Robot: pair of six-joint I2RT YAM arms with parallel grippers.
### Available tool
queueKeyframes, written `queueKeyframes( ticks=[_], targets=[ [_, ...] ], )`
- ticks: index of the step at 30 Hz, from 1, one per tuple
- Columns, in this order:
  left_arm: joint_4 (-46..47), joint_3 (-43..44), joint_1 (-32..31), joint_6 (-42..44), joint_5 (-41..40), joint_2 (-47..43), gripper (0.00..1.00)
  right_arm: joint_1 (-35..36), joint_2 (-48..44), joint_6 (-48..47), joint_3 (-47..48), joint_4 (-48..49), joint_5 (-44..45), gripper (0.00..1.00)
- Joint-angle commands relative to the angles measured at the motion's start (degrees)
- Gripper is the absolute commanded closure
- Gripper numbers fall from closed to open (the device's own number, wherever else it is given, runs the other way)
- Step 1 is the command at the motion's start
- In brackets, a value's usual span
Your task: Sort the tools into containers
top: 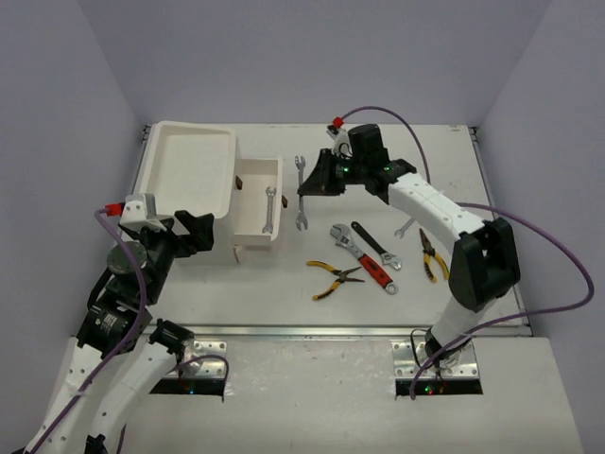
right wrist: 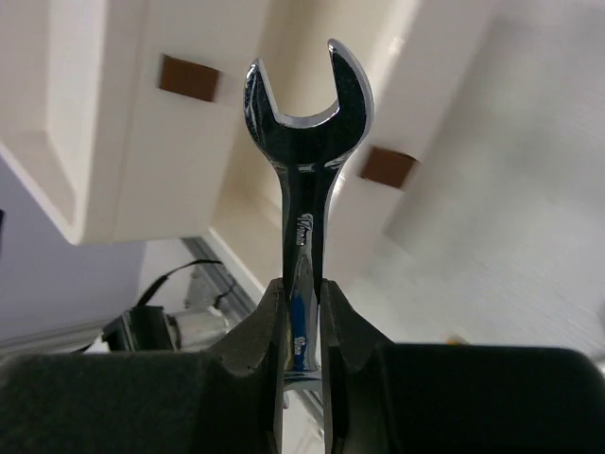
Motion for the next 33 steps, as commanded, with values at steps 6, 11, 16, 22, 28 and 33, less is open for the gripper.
queueKeyframes(
  ticks=[6,11,16,22,28,33],
  targets=[
    [2.8,0.2,0.5,0.4,-0.2,-0.5,0.00,5.9,14.6,14.6,15.9,11.5,-2.1,1.00],
    [2.8,0.2,0.5,0.4,-0.2,-0.8,0.00,7.4,21.5,13.6,25.0,4.7,-0.4,0.75],
    [2.9,0.2,0.5,0.4,-0.2,-1.1,0.00,7.5,20.2,12.0,25.4,2.2,2.3,0.14],
    [2.7,0.2,0.5,0.4,-0.3,-1.4,0.00,4.7,13.6,2.5,25.9,-12.2,14.4,0.01],
    [2.8,0.2,0.5,0.4,-0.2,-1.9,0.00,-5.2,1.1,-2.6,11.9,-21.3,36.7,0.01],
    [2.8,0.2,0.5,0.4,-0.1,-2.1,0.00,-13.7,-4.6,-2.7,-2.1,-21.7,50.1,0.01]
  ],
)
